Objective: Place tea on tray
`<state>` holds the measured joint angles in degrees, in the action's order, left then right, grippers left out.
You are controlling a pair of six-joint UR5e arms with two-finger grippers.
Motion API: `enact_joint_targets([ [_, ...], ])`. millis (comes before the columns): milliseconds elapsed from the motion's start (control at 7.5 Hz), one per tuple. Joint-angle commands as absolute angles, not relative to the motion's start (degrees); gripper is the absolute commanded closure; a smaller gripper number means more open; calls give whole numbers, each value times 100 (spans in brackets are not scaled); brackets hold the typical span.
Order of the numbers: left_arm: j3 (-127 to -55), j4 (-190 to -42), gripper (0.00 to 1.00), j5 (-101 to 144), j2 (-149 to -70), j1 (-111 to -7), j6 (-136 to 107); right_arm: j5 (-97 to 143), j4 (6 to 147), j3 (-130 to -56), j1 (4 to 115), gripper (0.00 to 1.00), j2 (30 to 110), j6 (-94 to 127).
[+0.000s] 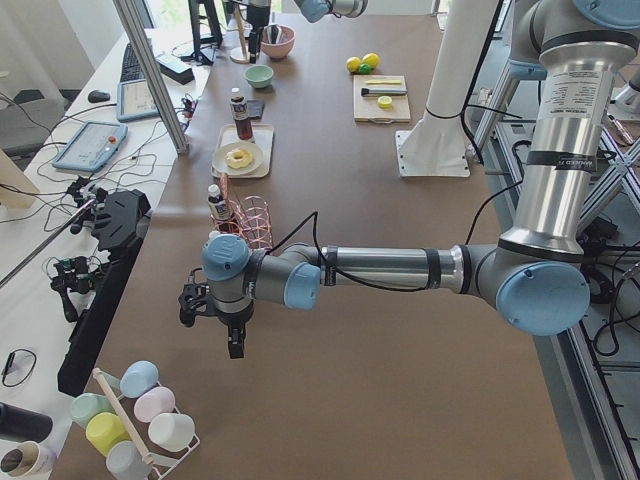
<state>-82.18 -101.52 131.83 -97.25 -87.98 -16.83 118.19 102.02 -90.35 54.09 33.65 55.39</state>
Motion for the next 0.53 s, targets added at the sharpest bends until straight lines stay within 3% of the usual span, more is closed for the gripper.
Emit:
enact_joint_targets([
  [0,-8218,-10169,2,13184,-9721,-8798,-1687,11725,10819,-10640,5850,0,5098,4683],
  [400,-8253,-10160,2,13175,-9703,-8833,-1688,10957,11521,-10688,6818,0,6685,1269],
])
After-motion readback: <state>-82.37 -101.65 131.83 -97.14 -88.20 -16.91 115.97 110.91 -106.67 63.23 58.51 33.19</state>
